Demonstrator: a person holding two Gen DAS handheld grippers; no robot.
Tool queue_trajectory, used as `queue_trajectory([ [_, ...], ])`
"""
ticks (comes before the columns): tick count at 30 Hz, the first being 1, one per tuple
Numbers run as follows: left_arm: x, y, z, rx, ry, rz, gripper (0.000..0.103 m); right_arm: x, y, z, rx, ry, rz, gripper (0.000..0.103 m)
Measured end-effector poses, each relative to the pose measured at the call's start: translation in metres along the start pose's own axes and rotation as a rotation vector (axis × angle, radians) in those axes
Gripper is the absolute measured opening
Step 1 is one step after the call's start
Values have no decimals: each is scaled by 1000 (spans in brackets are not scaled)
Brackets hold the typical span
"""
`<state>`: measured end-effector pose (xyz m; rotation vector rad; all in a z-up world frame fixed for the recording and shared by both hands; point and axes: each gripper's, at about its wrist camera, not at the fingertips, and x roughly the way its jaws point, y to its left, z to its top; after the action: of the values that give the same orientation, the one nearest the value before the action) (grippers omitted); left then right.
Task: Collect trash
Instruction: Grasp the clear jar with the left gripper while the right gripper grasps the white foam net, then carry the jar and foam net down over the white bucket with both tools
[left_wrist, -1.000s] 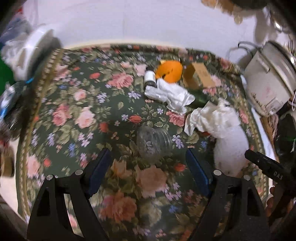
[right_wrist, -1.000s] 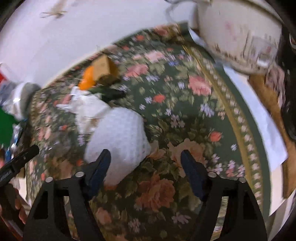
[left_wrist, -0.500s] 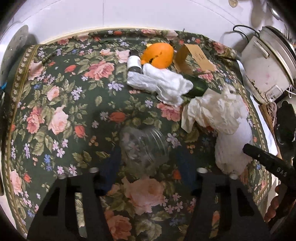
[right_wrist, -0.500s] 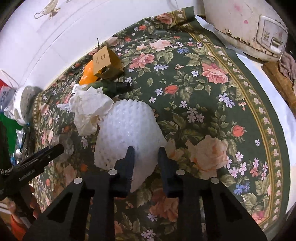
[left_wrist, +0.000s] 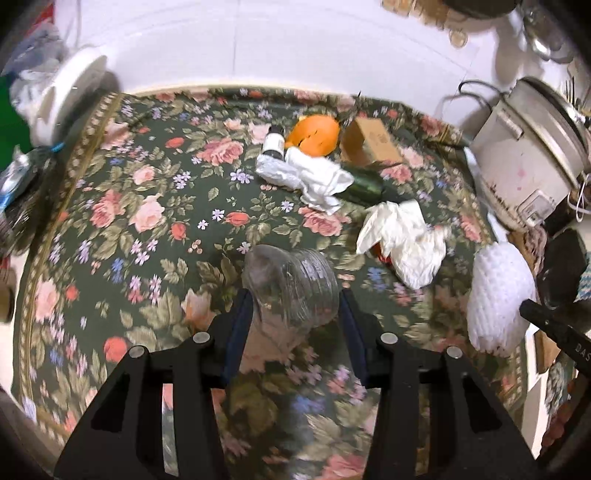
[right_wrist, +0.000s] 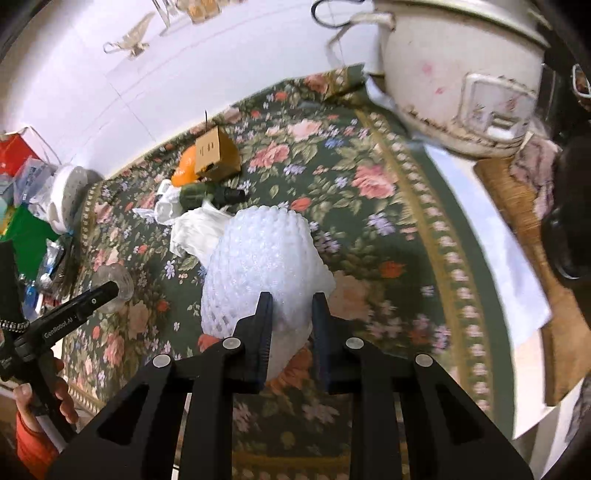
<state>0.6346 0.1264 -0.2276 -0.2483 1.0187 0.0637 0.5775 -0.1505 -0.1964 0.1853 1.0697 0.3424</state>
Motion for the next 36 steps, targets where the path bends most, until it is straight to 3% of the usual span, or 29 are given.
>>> queue_trajectory([
  [8,-71,-37,-28,-74,-151,29,47,-60,-12,-2,-118,-96,55,19],
  [18,-168,-67,-68,-47,-301,28,47,-123,6,-22,-203,-190,142,19],
  [26,-219,-52,-115,-12,-331,-41,47,-159,38,-72,-214,-230,154,19],
  [36,-265,-10,-205,87,-293,-75,47,-175,89,-174,-161,-209,124,19],
])
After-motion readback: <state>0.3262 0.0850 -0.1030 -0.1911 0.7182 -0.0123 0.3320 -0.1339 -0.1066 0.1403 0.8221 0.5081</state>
